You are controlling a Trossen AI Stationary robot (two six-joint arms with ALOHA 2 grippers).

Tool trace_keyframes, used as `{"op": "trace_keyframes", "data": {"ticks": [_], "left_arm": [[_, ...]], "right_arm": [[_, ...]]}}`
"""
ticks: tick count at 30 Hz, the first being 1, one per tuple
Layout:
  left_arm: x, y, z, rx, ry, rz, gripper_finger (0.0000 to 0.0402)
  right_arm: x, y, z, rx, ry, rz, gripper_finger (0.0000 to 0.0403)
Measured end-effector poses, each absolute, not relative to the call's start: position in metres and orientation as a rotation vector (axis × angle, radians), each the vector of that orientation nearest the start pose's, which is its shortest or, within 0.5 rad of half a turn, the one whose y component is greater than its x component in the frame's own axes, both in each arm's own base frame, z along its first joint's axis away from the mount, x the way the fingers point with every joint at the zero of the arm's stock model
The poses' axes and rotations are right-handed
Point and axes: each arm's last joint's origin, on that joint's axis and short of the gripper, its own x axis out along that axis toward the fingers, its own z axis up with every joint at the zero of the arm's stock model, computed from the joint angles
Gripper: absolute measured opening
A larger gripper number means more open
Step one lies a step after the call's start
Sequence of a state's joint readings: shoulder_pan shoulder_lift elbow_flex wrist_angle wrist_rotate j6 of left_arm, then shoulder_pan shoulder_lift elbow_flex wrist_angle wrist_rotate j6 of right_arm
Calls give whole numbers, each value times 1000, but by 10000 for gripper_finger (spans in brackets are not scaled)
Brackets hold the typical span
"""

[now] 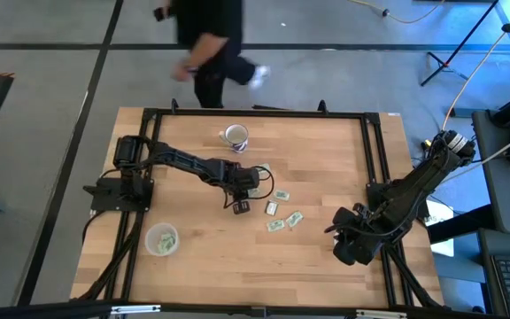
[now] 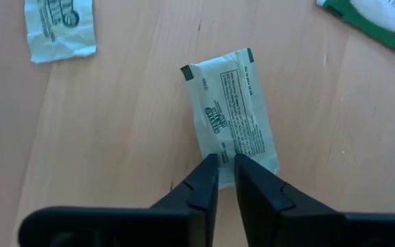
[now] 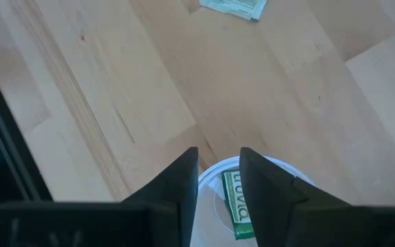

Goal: Pick and place Stevia / Truvia into bins
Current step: Put the light green stevia packet into the left transparent container

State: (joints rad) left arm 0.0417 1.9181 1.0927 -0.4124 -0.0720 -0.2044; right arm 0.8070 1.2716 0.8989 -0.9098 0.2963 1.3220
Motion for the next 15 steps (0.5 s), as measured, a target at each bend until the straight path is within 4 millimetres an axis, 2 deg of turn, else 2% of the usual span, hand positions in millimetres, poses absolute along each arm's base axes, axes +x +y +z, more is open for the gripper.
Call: {"op": "trace_keyframes", "data": {"ticks": [4,10,15], "left_arm": [[352,17,120,-167,1220,241,48],[351,17,120,-170,1221,241,6],[350,15,127,-169,1213,236,3]], "right_arm": [[158,153,231,489,1127,-328,110],[158,153,231,489,1127,-328,110],[158,153,231,488,1127,-327,110]]}}
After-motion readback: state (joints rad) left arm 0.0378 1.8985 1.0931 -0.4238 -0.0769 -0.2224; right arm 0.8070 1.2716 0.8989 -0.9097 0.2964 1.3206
